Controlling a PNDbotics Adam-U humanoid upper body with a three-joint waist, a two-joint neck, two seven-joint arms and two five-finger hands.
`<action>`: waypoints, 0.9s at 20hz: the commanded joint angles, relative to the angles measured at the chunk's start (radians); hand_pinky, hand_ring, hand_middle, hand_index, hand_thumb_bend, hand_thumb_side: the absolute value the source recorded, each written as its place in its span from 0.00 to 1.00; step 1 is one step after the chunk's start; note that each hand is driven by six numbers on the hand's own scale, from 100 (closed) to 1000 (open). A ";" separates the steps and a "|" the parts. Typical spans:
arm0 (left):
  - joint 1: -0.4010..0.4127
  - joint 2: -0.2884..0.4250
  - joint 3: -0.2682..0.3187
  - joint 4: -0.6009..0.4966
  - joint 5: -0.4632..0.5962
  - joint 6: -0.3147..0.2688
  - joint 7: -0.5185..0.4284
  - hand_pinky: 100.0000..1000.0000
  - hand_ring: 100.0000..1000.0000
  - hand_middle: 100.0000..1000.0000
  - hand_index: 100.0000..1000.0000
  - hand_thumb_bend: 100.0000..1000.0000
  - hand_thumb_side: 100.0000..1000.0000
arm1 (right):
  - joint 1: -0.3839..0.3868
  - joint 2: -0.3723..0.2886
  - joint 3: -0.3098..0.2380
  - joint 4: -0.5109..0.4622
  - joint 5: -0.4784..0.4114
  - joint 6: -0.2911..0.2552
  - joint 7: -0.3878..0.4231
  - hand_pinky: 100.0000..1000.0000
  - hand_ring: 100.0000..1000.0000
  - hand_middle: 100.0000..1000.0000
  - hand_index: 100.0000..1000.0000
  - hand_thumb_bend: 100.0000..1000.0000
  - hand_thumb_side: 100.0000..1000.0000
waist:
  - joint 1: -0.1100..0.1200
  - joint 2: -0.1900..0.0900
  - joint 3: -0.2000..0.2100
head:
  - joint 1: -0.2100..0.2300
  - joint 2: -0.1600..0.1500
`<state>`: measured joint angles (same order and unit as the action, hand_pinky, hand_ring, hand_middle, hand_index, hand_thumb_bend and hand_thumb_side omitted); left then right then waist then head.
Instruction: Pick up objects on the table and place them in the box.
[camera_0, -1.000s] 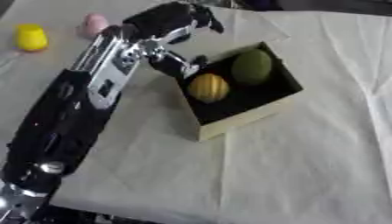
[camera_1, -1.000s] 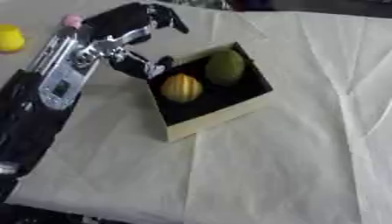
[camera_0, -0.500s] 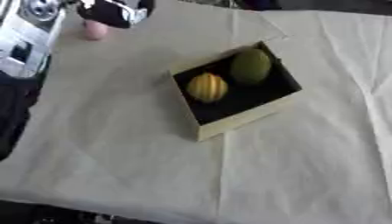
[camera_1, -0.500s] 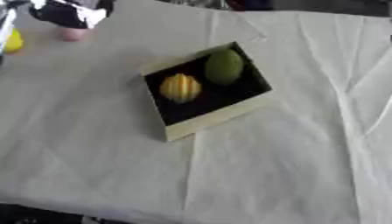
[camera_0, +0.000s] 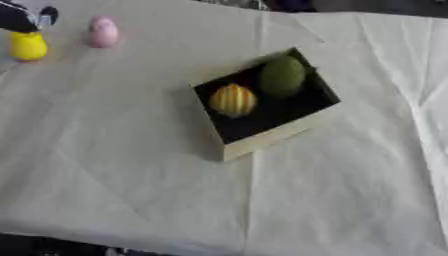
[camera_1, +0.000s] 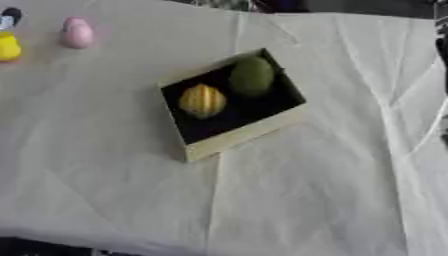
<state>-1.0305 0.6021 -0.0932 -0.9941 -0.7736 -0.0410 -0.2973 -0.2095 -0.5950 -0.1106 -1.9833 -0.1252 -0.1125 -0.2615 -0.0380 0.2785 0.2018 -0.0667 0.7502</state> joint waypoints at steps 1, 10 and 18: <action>-0.049 0.048 0.032 0.094 -0.061 0.010 0.026 0.83 0.84 0.76 0.89 0.35 0.00 | -0.015 -0.030 -0.007 -0.017 0.006 -0.007 0.002 0.89 0.73 0.66 0.75 0.00 0.62 | 0.004 -0.011 -0.007 | 0.016 -0.019; -0.098 0.055 0.126 0.296 -0.207 0.104 0.110 0.82 0.84 0.76 0.89 0.39 0.00 | -0.046 -0.021 0.004 -0.017 0.017 -0.008 0.010 0.90 0.73 0.66 0.75 0.00 0.63 | 0.008 0.050 -0.056 | 0.081 -0.064; -0.087 0.068 0.167 0.376 -0.199 0.167 0.173 0.82 0.84 0.76 0.88 0.34 0.00 | -0.059 -0.009 0.018 -0.017 0.028 -0.002 0.021 0.90 0.73 0.66 0.75 0.00 0.64 | 0.006 0.079 -0.071 | 0.124 -0.086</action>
<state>-1.1009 0.6246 0.0596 -0.6161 -0.9752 0.1141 -0.1355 -0.2571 -0.5908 -0.0894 -1.9833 -0.1037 -0.1139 -0.2454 -0.0381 0.3641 0.1302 0.0495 0.6801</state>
